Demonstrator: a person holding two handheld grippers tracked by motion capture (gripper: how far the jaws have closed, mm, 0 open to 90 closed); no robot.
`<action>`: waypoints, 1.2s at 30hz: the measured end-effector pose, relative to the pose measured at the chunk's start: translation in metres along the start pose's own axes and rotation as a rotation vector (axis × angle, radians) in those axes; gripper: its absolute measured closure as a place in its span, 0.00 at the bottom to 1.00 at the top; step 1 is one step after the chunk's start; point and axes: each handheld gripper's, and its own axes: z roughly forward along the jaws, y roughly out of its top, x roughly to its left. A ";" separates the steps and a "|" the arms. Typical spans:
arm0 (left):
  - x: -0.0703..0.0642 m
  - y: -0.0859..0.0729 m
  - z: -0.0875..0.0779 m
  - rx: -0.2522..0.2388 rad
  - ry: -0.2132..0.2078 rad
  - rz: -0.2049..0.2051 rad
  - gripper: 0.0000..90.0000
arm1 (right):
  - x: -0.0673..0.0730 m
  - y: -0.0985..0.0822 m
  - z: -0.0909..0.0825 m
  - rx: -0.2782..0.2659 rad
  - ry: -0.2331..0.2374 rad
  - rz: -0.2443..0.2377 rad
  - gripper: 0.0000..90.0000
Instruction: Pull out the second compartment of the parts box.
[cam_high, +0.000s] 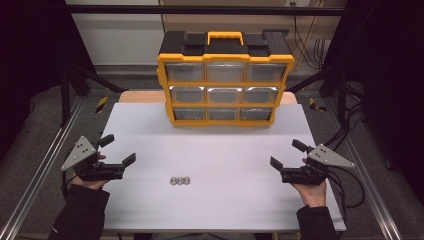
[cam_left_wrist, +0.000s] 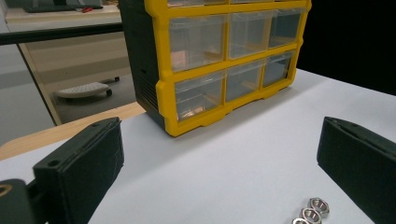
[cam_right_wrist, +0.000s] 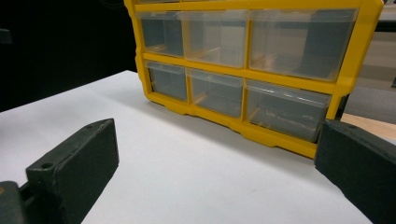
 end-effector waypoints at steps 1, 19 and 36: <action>0.000 0.001 0.000 0.002 0.002 0.006 0.00 | 0.000 0.000 0.000 -0.001 -0.001 -0.001 0.00; -0.004 0.016 0.015 0.032 -0.008 0.072 0.00 | 0.002 -0.001 0.003 0.015 0.003 -0.013 0.01; -0.015 0.042 0.037 0.069 0.034 0.258 0.00 | 0.002 -0.002 0.004 0.023 0.004 -0.021 0.00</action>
